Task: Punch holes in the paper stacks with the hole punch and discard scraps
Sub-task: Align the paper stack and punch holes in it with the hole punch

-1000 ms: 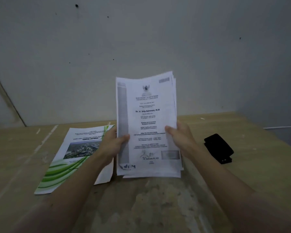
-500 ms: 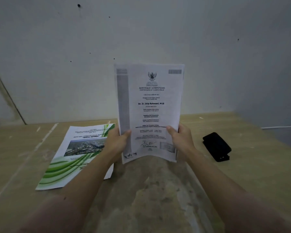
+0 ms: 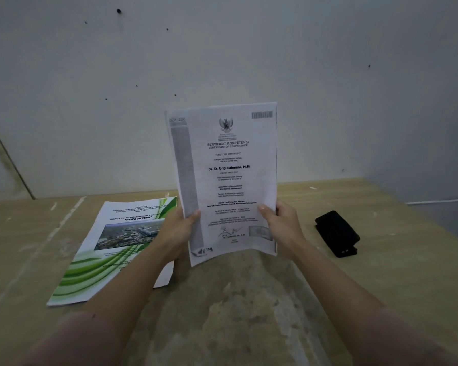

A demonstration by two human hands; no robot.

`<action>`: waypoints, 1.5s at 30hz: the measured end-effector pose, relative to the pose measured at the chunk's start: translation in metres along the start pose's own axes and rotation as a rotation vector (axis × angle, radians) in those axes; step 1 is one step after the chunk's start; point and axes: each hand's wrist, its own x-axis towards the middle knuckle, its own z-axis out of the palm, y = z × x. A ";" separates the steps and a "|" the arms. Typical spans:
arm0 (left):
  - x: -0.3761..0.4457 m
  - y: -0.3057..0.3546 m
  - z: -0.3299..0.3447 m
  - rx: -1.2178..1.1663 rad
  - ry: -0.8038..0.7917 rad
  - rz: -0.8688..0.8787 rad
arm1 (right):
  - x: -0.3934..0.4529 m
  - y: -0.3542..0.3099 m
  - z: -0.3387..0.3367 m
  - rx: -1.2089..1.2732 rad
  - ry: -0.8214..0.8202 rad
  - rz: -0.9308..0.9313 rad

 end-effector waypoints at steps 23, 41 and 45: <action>0.000 0.017 -0.016 -0.140 0.010 0.150 | -0.007 -0.021 -0.021 0.242 -0.154 0.197; -0.005 0.010 -0.013 -0.059 -0.107 0.042 | -0.007 -0.023 -0.019 0.342 -0.118 0.183; -0.006 0.008 -0.011 -0.065 -0.095 0.043 | -0.005 -0.020 -0.019 0.316 -0.118 0.203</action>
